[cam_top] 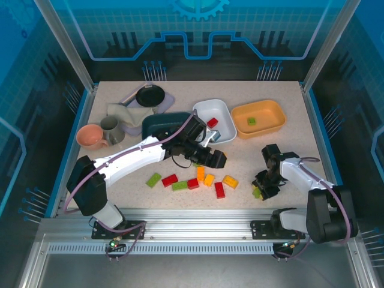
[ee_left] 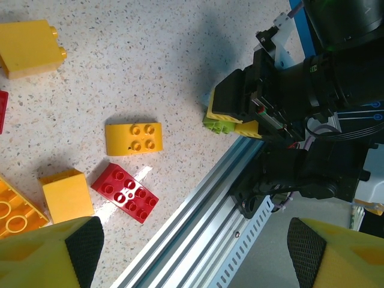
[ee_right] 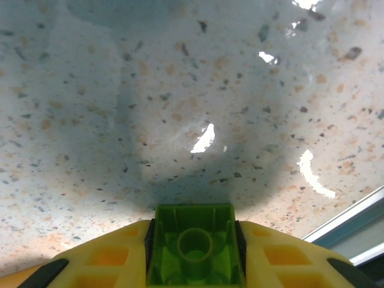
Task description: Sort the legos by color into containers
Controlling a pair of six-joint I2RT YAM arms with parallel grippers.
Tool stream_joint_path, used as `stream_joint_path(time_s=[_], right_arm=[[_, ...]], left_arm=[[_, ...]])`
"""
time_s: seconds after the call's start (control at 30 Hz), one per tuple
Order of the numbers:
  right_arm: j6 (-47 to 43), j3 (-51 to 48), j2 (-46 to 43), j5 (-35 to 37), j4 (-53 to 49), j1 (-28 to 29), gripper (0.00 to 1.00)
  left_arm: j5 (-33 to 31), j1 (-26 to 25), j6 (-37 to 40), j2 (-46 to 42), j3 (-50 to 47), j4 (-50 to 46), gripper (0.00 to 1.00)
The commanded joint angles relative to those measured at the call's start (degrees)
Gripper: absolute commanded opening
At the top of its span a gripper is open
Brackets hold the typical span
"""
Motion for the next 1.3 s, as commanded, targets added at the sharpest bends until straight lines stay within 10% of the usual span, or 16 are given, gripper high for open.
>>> stream_joint_path(time_s=[0.0,0.33,0.87,1.27], right_arm=[[-4.5,6.5,-2.1,4.5,-2.7,-0.4,0.3],[-23.3,42.3,17.0,12.4,-2.3,-1.6,0.29],[-25.9,89.4,63.3,11.4,-14.9,-9.1,0.33],[-32.1,92.9,56.7,11.3,-15.5,-6.9,0.64]], left_arm=[[-1.1,-0.3,-1.6,-2.0,1.0,0.9,0.84],[-7.2,8.6,-9.2,-2.5,7.2,2.7,0.84],[-8.4,16.9,-17.8,1.0,9.2,11.1,0.84],[-10.8,17.1,-16.2,-1.9,7.5,2.3,0.83]])
